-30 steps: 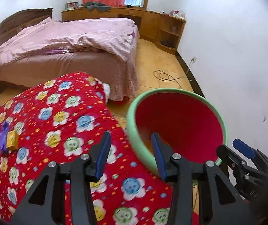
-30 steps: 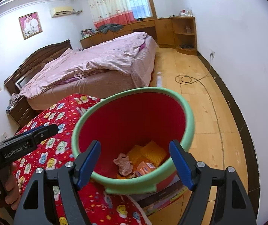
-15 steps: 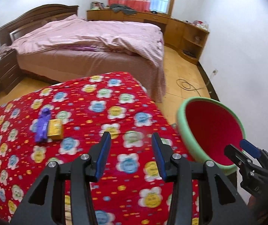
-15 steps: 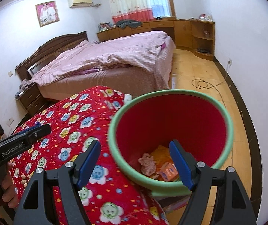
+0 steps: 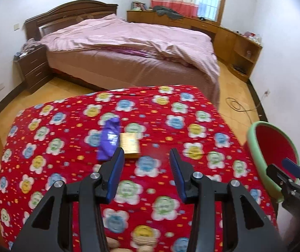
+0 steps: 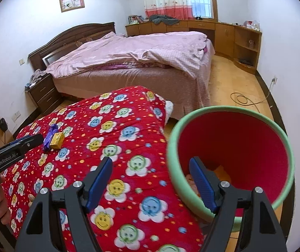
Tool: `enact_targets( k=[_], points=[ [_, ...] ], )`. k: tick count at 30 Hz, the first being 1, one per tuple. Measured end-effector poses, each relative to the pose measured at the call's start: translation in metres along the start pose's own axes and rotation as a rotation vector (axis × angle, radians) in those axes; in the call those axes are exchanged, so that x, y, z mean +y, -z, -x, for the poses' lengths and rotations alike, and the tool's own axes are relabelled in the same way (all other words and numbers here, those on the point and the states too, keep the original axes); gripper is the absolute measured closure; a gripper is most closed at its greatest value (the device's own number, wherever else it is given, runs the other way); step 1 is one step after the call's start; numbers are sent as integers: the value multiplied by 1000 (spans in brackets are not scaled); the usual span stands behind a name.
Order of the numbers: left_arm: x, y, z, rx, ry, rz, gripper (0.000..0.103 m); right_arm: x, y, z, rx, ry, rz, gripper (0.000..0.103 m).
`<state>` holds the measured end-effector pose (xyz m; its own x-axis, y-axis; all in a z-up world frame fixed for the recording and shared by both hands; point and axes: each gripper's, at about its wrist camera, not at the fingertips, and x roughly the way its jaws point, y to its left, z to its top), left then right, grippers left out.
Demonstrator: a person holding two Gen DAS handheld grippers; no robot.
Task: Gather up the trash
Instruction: 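Close the left tool on the purple plastic packet and lift it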
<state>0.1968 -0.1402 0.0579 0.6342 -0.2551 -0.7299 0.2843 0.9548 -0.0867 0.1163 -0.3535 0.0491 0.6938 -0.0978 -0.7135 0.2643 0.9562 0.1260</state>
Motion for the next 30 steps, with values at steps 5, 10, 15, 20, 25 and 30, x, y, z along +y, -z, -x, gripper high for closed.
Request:
enact_targets(
  k=[5, 10, 15, 20, 25, 30],
  points=[
    [27, -4, -13, 13, -50, 30, 58, 15, -7, -15, 21, -26, 10, 25],
    [48, -8, -35, 45, -90, 49, 58, 29, -13, -31, 43, -47, 12, 25],
    [57, -11, -58, 82, -78, 61, 58, 38, -16, -44, 56, -60, 15, 25],
    [57, -11, -78, 116, -56, 65, 58, 42, -16, -54, 76, -59, 20, 25],
    [55, -7, -91, 141, -52, 66, 58, 41, -15, -61, 90, -54, 14, 25],
    [58, -6, -88, 115, -54, 69, 73, 40, -15, -61, 91, -55, 15, 25]
  ],
)
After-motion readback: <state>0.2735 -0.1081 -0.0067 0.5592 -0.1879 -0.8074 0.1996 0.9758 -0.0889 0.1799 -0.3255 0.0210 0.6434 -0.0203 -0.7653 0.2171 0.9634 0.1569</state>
